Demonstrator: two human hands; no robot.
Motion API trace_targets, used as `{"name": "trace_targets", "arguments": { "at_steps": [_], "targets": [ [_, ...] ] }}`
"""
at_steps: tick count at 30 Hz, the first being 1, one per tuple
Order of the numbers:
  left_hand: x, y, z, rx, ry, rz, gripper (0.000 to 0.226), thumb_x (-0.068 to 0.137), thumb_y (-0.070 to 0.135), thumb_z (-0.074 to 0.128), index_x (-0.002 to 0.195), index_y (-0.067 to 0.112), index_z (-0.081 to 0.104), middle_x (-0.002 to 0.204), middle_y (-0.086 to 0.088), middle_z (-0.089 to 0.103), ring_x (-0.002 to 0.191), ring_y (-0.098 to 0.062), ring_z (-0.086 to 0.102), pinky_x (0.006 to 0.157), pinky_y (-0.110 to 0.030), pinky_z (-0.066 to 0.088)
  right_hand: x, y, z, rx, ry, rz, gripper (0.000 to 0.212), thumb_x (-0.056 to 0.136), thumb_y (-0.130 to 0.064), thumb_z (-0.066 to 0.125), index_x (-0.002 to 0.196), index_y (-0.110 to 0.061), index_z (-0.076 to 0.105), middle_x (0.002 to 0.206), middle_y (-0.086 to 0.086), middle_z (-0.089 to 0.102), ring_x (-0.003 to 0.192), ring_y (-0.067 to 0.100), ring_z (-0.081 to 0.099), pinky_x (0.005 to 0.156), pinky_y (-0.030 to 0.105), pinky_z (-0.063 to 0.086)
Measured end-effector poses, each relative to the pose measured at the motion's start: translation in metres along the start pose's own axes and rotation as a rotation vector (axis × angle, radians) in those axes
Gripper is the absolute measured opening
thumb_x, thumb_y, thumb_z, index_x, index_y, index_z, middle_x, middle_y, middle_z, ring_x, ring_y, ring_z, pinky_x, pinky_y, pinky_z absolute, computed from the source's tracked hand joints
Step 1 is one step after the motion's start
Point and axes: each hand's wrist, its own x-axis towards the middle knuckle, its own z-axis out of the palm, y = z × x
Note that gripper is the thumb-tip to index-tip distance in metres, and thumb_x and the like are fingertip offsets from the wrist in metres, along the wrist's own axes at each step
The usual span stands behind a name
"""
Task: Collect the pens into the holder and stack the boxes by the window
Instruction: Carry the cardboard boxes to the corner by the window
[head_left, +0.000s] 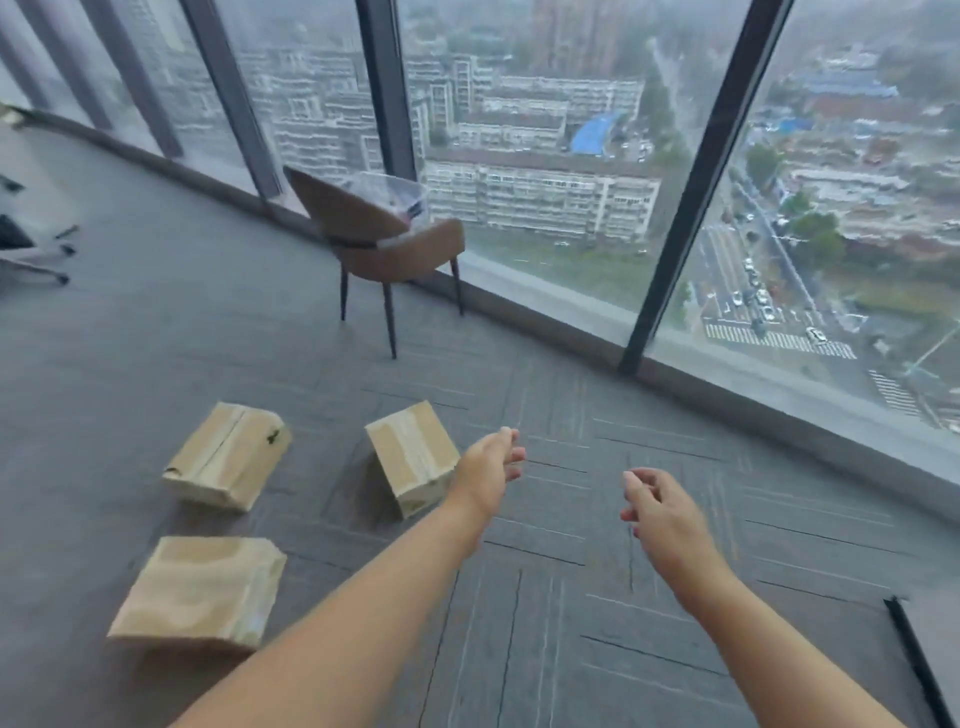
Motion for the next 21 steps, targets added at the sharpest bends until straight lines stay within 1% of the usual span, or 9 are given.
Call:
{"name": "trace_targets", "arguments": {
  "at_steps": [2, 4, 5, 7, 10, 13, 16, 19, 21],
  "targets": [
    [0.027, -0.008, -0.069, 0.031, 0.071, -0.059, 0.026, 0.100, 0.034, 0.040, 0.103, 0.019, 0.061, 0.105, -0.004, 0.061, 0.089, -0.017, 0.057, 0.084, -0.029, 0.042, 0.015, -0.025, 0.069, -0.041, -0.083, 0.001, 0.019, 0.100, -0.027, 0.046, 0.110, -0.015, 0.056, 0.092, 0.000, 0.061, 0.093, 0.025, 0.061, 0.081, 0.039, 0.047],
    [0.048, -0.023, -0.127, 0.098, 0.133, -0.116, 0.023, 0.092, 0.039, 0.043, 0.087, 0.024, 0.060, 0.100, -0.003, 0.061, 0.092, -0.021, 0.057, 0.083, -0.034, 0.041, 0.024, -0.043, 0.128, -0.084, -0.152, 0.019, 0.021, 0.099, -0.028, 0.047, 0.110, -0.014, 0.057, 0.098, 0.002, 0.061, 0.095, 0.025, 0.061, 0.076, 0.036, 0.047],
    [0.056, -0.029, -0.150, 0.133, 0.157, -0.138, 0.021, 0.091, 0.040, 0.043, 0.088, 0.025, 0.058, 0.101, -0.003, 0.062, 0.096, -0.021, 0.057, 0.085, -0.035, 0.041, 0.029, -0.048, 0.153, -0.099, -0.177, 0.037, 0.023, 0.099, -0.029, 0.047, 0.112, -0.013, 0.058, 0.101, 0.003, 0.061, 0.098, 0.025, 0.061, 0.079, 0.036, 0.048],
    [0.078, -0.035, -0.188, 0.166, 0.206, -0.157, 0.021, 0.097, 0.037, 0.040, 0.103, 0.026, 0.057, 0.111, -0.004, 0.061, 0.107, -0.024, 0.056, 0.094, -0.038, 0.042, 0.044, -0.054, 0.195, -0.126, -0.225, 0.063, 0.025, 0.098, -0.030, 0.047, 0.113, -0.012, 0.058, 0.104, 0.004, 0.062, 0.102, 0.026, 0.061, 0.085, 0.039, 0.048],
    [0.125, -0.044, -0.224, 0.195, 0.241, -0.193, 0.039, 0.103, 0.038, 0.030, 0.123, 0.017, 0.056, 0.110, -0.001, 0.055, 0.104, -0.019, 0.050, 0.089, -0.032, 0.038, 0.077, -0.048, 0.243, -0.170, -0.276, 0.109, 0.025, 0.098, -0.030, 0.047, 0.112, -0.014, 0.058, 0.105, 0.004, 0.062, 0.101, 0.024, 0.061, 0.081, 0.037, 0.046],
    [0.179, -0.046, -0.241, 0.255, 0.256, -0.203, 0.045, 0.104, 0.039, 0.027, 0.124, 0.012, 0.057, 0.111, -0.003, 0.054, 0.102, -0.017, 0.045, 0.086, -0.028, 0.031, 0.119, -0.034, 0.278, -0.182, -0.301, 0.167, 0.027, 0.098, -0.031, 0.046, 0.114, -0.013, 0.058, 0.107, 0.003, 0.062, 0.102, 0.024, 0.060, 0.080, 0.034, 0.044],
    [0.242, -0.046, -0.247, 0.412, 0.250, -0.224, 0.045, 0.104, 0.038, 0.028, 0.121, 0.010, 0.058, 0.116, -0.005, 0.056, 0.101, -0.020, 0.046, 0.084, -0.027, 0.030, 0.174, -0.019, 0.311, -0.212, -0.328, 0.222, 0.030, 0.098, -0.030, 0.044, 0.116, -0.011, 0.058, 0.106, 0.003, 0.061, 0.101, 0.023, 0.060, 0.079, 0.032, 0.043],
    [0.317, -0.054, -0.252, 0.567, 0.212, -0.265, 0.048, 0.103, 0.040, 0.028, 0.132, 0.011, 0.054, 0.134, -0.007, 0.056, 0.121, -0.025, 0.050, 0.085, -0.026, 0.031, 0.242, -0.001, 0.346, -0.225, -0.342, 0.303, 0.032, 0.098, -0.031, 0.042, 0.118, -0.010, 0.056, 0.110, 0.005, 0.062, 0.106, 0.026, 0.060, 0.086, 0.037, 0.046],
    [0.367, -0.067, -0.257, 0.642, 0.184, -0.310, 0.048, 0.103, 0.040, 0.030, 0.135, 0.013, 0.051, 0.138, -0.006, 0.054, 0.126, -0.025, 0.048, 0.086, -0.027, 0.032, 0.289, 0.013, 0.371, -0.226, -0.369, 0.377, 0.034, 0.098, -0.031, 0.042, 0.119, -0.009, 0.056, 0.112, 0.008, 0.064, 0.106, 0.028, 0.060, 0.089, 0.039, 0.047]
  ]
}}
